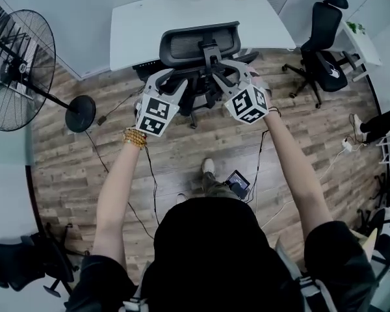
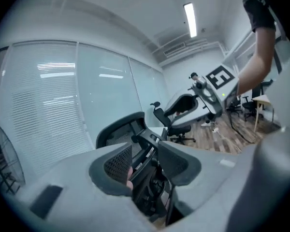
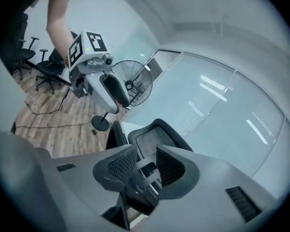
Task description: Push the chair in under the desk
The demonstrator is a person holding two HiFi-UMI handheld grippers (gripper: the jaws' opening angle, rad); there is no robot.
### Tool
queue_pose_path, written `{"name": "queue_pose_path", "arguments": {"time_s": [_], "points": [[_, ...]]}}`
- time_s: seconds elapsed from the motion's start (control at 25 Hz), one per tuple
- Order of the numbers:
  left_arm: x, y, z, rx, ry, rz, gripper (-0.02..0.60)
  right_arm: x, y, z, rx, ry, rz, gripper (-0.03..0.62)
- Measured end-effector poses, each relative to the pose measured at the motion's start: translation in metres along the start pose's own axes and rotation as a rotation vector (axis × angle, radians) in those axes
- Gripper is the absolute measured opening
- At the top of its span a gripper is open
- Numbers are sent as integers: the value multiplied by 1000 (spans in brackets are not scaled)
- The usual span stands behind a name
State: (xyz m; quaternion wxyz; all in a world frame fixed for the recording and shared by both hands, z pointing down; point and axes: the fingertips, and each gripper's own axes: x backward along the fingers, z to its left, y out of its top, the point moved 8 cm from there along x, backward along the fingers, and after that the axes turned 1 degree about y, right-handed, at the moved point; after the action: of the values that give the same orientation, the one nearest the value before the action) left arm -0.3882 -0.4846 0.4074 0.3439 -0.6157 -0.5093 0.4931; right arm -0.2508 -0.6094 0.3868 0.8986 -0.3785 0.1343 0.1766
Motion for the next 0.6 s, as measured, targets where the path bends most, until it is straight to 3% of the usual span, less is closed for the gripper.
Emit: {"name": "queue_pose_path", "arguments": {"time_s": [0.12, 0.28, 0.48, 0.6], "points": [[27, 9, -10, 41, 83, -85, 157, 12, 26, 23, -140, -67, -42, 117], [62, 18, -32, 14, 205, -171, 150, 37, 49, 48, -330, -167, -99, 99], [97, 20, -53, 99, 279, -254, 88, 63, 69, 77, -524, -246, -169, 80], [115, 19, -64, 147, 301, -273, 71, 81, 80, 97, -587, -307, -196, 66]]}}
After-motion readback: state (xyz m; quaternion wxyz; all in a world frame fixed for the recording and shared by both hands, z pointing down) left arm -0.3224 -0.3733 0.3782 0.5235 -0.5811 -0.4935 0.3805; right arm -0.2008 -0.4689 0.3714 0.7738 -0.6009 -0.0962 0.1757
